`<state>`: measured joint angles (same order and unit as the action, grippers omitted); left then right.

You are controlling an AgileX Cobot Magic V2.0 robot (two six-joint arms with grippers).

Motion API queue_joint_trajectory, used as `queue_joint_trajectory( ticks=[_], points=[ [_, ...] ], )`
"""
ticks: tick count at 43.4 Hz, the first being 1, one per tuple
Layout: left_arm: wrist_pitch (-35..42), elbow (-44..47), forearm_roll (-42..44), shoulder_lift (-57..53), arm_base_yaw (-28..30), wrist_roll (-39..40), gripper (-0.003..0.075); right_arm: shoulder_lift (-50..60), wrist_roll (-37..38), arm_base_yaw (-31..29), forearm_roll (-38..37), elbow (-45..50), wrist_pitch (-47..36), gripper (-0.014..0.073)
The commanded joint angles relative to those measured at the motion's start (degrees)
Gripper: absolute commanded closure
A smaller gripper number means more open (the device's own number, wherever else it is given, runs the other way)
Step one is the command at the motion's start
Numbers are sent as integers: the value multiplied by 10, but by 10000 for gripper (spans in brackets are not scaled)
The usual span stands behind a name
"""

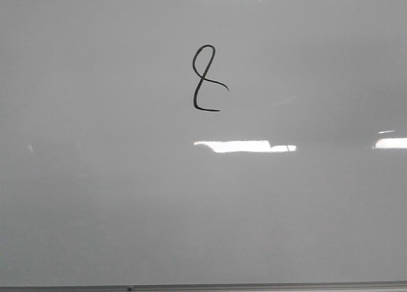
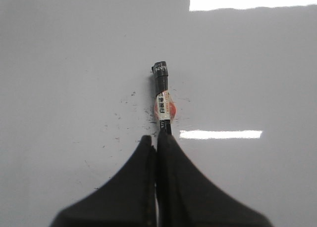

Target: Write number 8 on whiteboard

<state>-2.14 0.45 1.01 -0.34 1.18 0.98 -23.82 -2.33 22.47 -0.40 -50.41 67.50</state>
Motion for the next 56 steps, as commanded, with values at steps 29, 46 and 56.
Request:
queue_joint_trajectory(
  ticks=[29, 46, 56],
  points=[
    [53, 7, -5, -8, -10, 2, 741, -6, -1, -3, -8, -11, -34, 702],
    [53, 7, -5, -8, -10, 2, 741, 3, -1, -8, -26, -5, -45, 701],
    [53, 7, -5, -7, -10, 2, 741, 82, -1, -98, -27, 110, -240, 701]
  ],
)
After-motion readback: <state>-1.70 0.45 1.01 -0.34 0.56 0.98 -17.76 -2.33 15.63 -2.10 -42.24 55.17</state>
